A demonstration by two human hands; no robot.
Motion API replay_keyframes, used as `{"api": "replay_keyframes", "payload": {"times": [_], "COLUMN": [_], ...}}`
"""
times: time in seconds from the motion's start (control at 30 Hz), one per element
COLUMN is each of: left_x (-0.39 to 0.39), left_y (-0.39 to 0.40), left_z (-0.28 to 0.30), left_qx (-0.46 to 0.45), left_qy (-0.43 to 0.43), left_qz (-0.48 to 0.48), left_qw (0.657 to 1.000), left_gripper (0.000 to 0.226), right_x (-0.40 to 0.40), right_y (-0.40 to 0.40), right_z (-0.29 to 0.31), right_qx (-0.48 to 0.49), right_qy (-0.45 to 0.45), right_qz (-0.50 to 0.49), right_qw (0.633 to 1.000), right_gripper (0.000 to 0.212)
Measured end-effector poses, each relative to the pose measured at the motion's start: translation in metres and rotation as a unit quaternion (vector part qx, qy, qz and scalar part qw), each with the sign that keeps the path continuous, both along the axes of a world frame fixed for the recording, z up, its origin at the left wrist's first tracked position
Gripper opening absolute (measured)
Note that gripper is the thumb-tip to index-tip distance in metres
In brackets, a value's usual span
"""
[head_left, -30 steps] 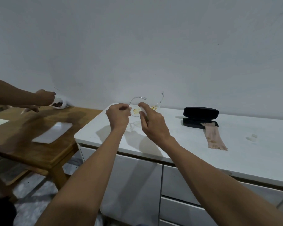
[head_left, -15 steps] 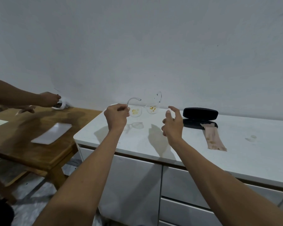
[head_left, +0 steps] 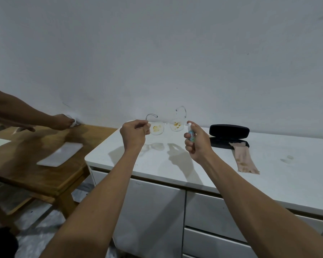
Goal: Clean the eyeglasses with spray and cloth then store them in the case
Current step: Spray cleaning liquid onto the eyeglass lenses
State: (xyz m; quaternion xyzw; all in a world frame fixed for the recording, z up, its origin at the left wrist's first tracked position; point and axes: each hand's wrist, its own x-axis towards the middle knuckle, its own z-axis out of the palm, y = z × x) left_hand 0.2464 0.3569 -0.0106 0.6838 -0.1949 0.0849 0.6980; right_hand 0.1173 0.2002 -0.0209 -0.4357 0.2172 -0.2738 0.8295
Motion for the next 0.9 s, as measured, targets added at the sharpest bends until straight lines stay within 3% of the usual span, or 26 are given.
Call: {"api": "replay_keyframes", "payload": {"times": [0.23,0.4,0.73,0.9], "left_x": [-0.001,-0.004,-0.007,-0.006], "left_y": [-0.004,-0.008,-0.015,-0.016], "left_z": [-0.001,0.006,0.012,0.006], "left_qx": [0.004,-0.002,0.003,0.005], "left_qy": [0.003,0.002,-0.012,0.000], "left_qz": [-0.004,-0.011,-0.014,-0.017], "left_qw": [1.000,1.000,1.000,1.000], "left_gripper": [0.011,0.009,0.015,0.011], "right_x": [0.004,0.011,0.027,0.024], "right_y": [0.007,0.020,0.040,0.035], "right_z": [-0.014,-0.014,-0.007,-0.010], "right_qx": [0.006,0.004,0.059,0.044], "right_qy": [0.000,-0.008,-0.032,-0.041], "right_qz": [0.018,0.045,0.069,0.027], "right_qw": [1.000,0.999,0.995,0.998], "right_gripper": [0.025,0.015,0.025,0.022]}}
